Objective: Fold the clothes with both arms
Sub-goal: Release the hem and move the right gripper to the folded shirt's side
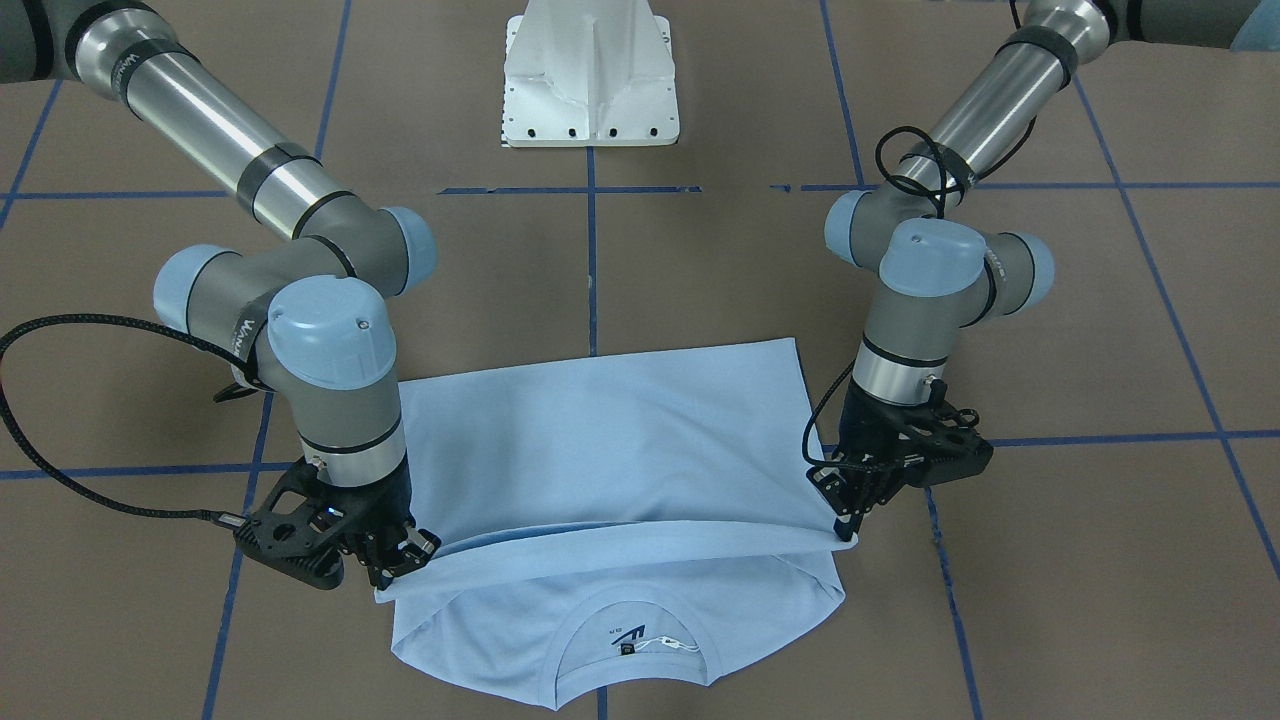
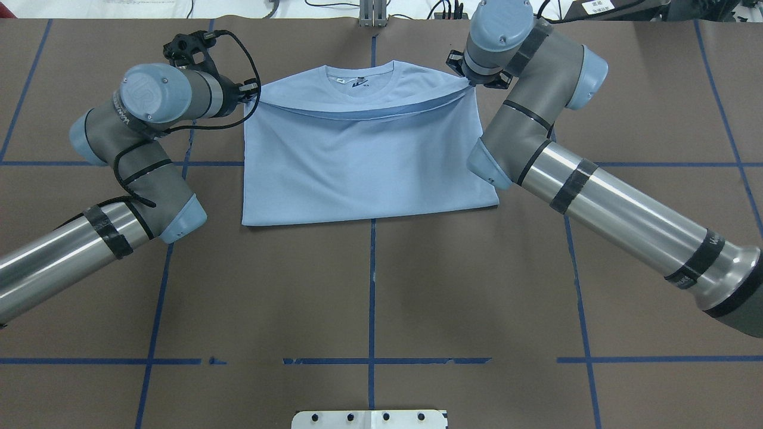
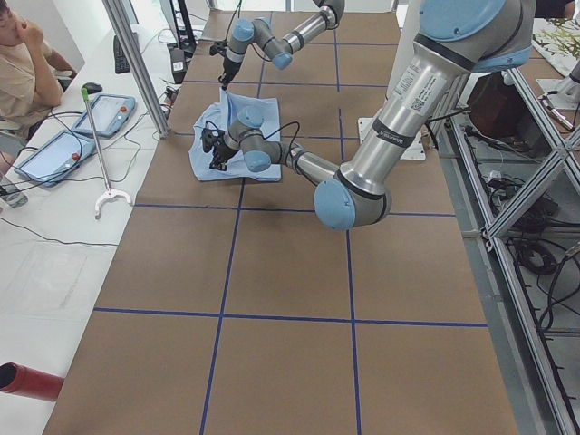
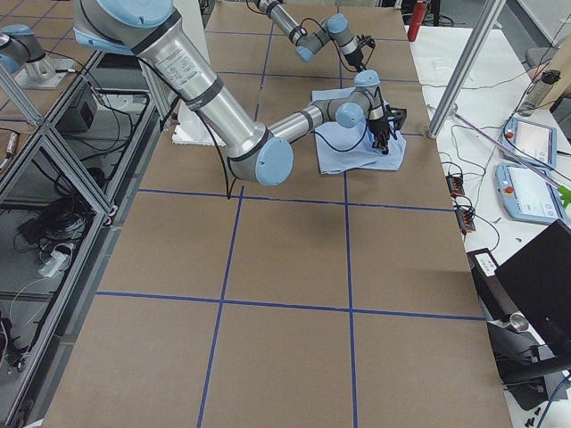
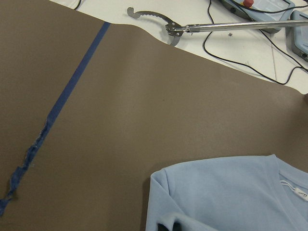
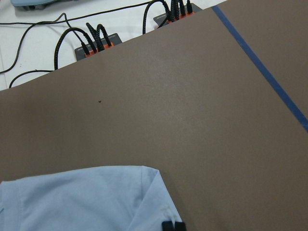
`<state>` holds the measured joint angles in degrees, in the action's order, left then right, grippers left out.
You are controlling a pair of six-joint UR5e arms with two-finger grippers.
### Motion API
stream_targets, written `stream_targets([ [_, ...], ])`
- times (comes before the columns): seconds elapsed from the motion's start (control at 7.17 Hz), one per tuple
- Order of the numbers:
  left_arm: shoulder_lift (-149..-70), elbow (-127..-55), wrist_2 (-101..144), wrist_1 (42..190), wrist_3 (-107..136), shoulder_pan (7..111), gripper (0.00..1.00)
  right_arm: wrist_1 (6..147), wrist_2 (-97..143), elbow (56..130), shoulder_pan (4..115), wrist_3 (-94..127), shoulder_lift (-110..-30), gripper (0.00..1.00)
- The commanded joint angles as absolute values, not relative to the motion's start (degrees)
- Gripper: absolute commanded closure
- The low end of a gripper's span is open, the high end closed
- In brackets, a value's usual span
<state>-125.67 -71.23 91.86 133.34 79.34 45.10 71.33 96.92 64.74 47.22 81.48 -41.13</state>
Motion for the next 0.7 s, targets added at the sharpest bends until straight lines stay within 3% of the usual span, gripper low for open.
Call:
stream_targets([
  [0.0, -126.39, -69.18, 91.85, 134.73, 79.28, 45.09, 1.00, 70.50, 96.86, 60.83, 47.20, 81.47, -39.29, 1.00],
  [0.42, -126.30, -68.21, 91.85, 134.82, 79.37, 45.09, 1.00, 65.83, 96.86, 57.40, 47.02, 81.39, -39.46, 1.00],
  [0.56, -126.21, -68.12, 91.85, 137.43, 79.37, 45.17, 0.80, 65.83, 96.94, 56.78, 46.93, 81.39, -39.46, 1.00],
])
